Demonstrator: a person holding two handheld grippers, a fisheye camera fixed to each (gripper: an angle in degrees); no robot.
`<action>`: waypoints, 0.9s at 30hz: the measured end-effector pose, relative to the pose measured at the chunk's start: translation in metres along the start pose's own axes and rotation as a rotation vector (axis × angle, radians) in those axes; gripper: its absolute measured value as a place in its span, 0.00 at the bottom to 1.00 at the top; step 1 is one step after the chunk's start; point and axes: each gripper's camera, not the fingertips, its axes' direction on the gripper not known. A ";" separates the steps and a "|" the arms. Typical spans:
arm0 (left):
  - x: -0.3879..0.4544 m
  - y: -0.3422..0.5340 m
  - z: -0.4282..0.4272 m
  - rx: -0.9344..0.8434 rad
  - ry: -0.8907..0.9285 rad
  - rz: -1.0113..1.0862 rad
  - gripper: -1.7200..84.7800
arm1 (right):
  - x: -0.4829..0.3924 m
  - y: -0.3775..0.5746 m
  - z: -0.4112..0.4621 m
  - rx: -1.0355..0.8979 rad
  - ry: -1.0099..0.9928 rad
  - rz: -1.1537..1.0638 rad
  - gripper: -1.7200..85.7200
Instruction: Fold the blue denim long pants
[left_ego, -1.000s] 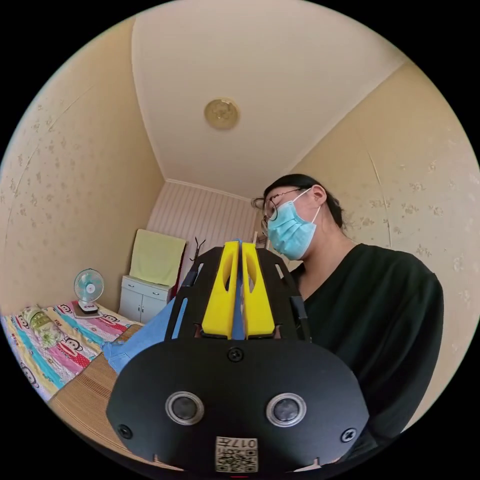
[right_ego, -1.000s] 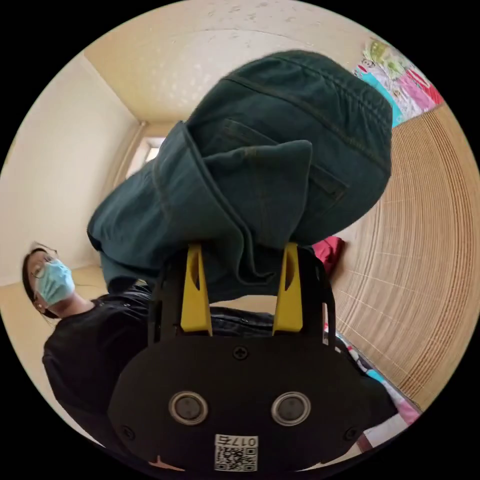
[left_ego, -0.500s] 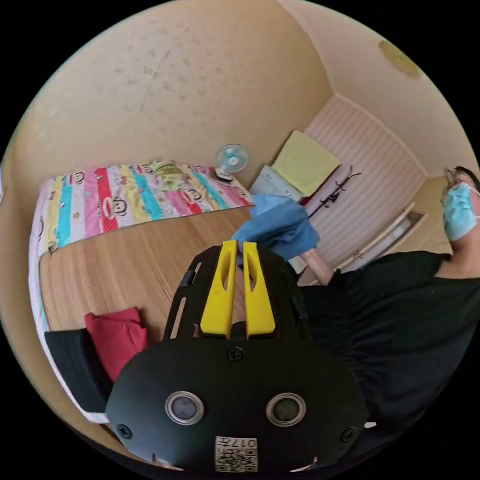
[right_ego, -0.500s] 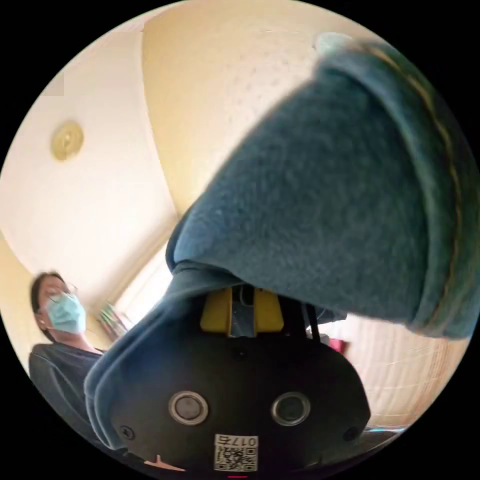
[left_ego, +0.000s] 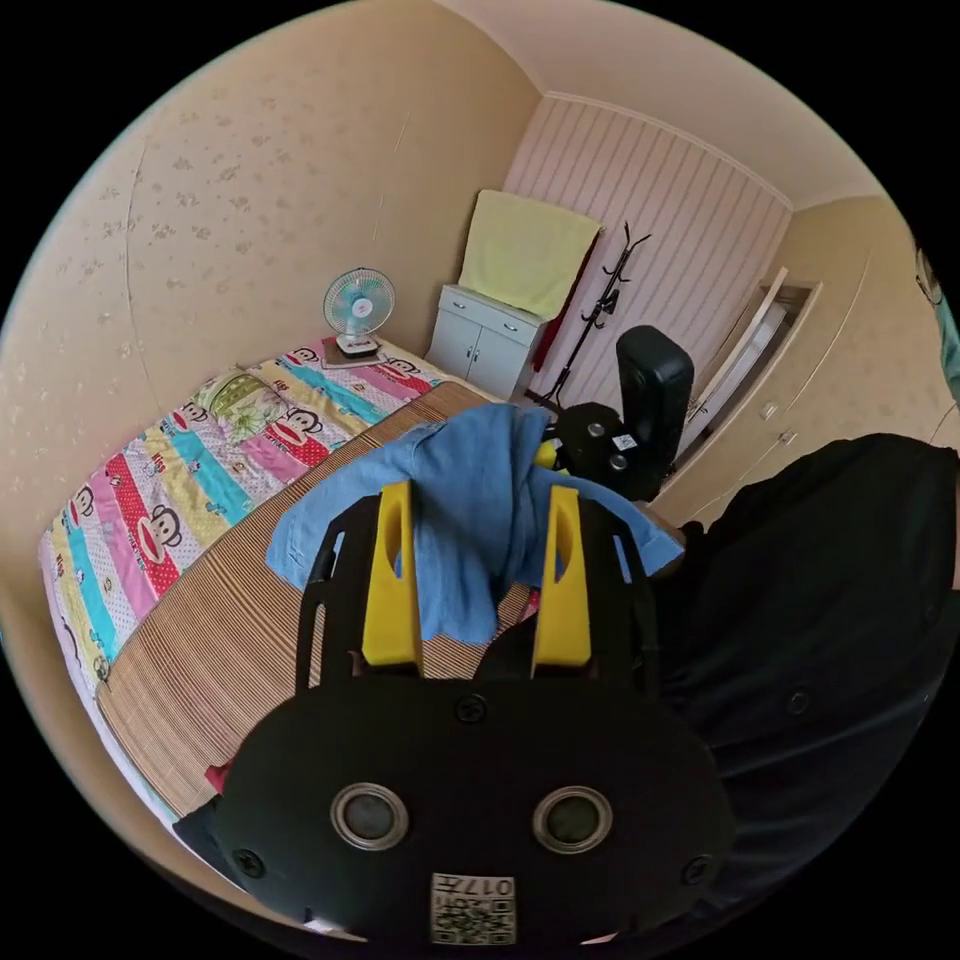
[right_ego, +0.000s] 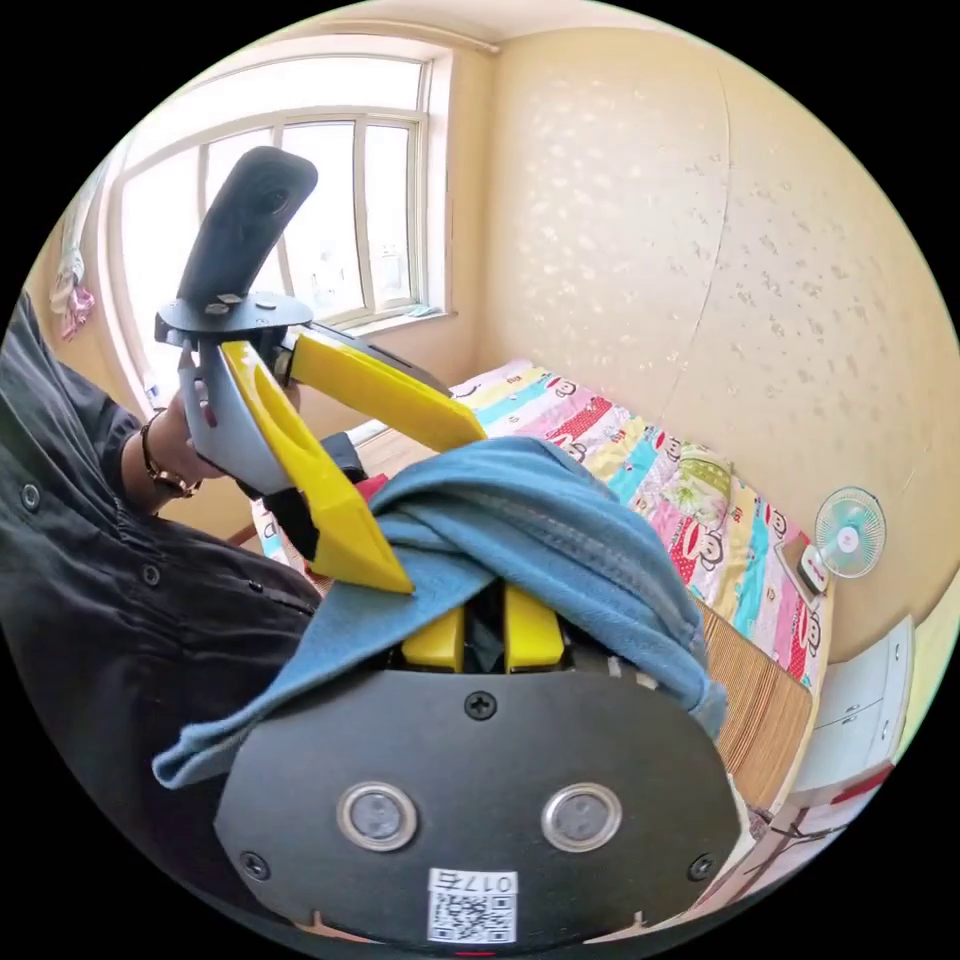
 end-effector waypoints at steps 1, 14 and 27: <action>-0.003 0.001 0.004 -0.009 0.010 -0.003 0.19 | 0.001 0.009 0.017 -0.030 -0.043 0.008 0.03; -0.183 0.077 -0.102 0.987 0.974 -0.066 0.01 | -0.040 0.106 0.097 -0.158 -0.066 -0.242 0.05; -0.266 0.070 0.027 0.125 0.484 -0.395 0.18 | 0.098 0.191 0.120 0.235 -0.529 0.250 0.07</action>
